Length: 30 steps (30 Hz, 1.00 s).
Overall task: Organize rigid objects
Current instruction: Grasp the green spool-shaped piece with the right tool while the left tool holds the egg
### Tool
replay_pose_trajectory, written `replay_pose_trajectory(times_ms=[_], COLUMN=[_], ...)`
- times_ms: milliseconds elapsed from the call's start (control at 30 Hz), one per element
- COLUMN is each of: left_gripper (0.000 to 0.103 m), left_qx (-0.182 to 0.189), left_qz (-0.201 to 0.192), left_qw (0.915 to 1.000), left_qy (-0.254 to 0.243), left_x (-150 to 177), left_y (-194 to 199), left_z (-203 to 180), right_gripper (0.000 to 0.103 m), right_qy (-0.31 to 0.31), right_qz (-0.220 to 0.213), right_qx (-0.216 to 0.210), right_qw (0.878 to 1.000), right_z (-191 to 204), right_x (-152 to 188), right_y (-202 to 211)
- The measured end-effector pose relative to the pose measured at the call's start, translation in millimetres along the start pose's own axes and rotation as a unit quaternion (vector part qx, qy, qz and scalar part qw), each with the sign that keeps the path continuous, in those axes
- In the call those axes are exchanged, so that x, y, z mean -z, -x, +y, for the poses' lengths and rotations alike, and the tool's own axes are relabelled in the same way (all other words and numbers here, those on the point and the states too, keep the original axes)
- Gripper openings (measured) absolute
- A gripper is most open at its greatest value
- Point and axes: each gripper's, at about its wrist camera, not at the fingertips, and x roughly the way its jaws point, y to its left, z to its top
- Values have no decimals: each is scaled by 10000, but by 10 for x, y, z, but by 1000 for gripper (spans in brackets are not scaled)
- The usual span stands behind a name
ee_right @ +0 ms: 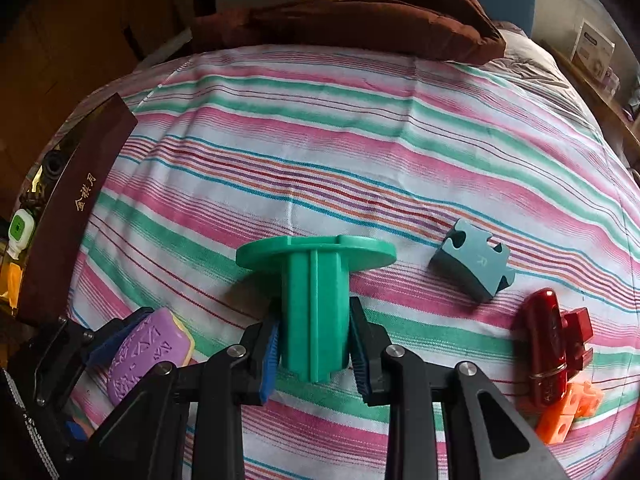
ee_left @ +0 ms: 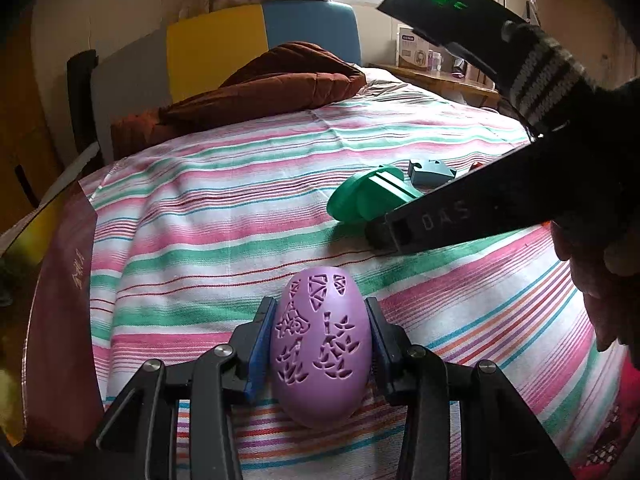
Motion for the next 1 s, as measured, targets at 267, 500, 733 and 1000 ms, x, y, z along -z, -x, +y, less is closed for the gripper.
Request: replay_pose_trajectory(times_ms=[267, 500, 733, 1000], left_gripper=[44, 43, 43, 43], left_qx=[-72, -5, 101, -90], left_qz=[153, 266, 75, -32], left_qw=[9997, 9996, 9999, 9996], left_qy=[-161, -117, 21, 275], left_x=[-45, -172, -304, -411], left_y=[1, 194, 568, 973], left_z=[-34, 34, 126, 491], right_gripper=[30, 30, 30, 30], right_qy=[4, 251, 349, 508], right_qz=[-35, -242, -391, -527], right_qx=[-89, 13, 94, 189], right_qw=[10000, 9994, 9986, 9971], right_z=[-4, 47, 71, 104], right_x=[-17, 14, 33, 58], right_y=[-75, -65, -37, -30])
